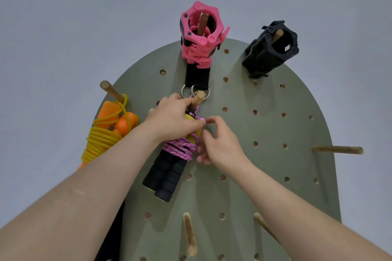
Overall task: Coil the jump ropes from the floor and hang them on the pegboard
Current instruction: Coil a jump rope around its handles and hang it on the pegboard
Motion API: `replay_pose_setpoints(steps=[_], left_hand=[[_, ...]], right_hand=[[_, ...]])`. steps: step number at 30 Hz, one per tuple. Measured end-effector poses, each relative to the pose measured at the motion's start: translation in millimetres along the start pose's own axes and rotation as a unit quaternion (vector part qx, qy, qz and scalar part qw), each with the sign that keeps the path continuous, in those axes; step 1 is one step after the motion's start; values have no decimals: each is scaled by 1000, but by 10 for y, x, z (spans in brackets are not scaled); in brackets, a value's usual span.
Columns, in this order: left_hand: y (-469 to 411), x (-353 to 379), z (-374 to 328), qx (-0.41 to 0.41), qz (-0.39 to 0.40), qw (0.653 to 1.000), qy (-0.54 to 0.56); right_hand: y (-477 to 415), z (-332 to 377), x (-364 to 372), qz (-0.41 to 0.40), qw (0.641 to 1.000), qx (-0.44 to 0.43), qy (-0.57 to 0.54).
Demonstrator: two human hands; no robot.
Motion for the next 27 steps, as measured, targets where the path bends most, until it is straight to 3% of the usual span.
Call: replay_pose_setpoints(steps=[3,7,12,14,16,21,27], left_hand=[[77,14,-46,-3,-26,1000,13],[408,-7,-62,-28,-134,979,149],[886,-12,-70,-41,-189,977,88],[1103,-219,-274,-7,-251,967,45],[1328,-368,-580,32,-280,957,72],[1943,-194,-1428,36,-196,943,266],[3172,398,-2451,14,-50,938,343]], right_hand=[[196,-59,137,80,996,-18,40],[411,-164,164,134,990,4,37],[704,-189,-35,100,992,-21,74],[879,-208,-151,91,992,-26,79],[1097,-256,-276,89,992,-24,87],[1885,-549,-652,108,986,6,125],[3129,-1281,-1008,149,966,88,191]])
Point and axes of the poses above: each hand's wrist, its own y-axis away from the middle knuckle, its own x-axis out of the palm, z = x × y, the point moved 10 cm from there along -y, towards the middle knuckle, and after that the axes turned 13 degrees about x, right-handed, at the moved point
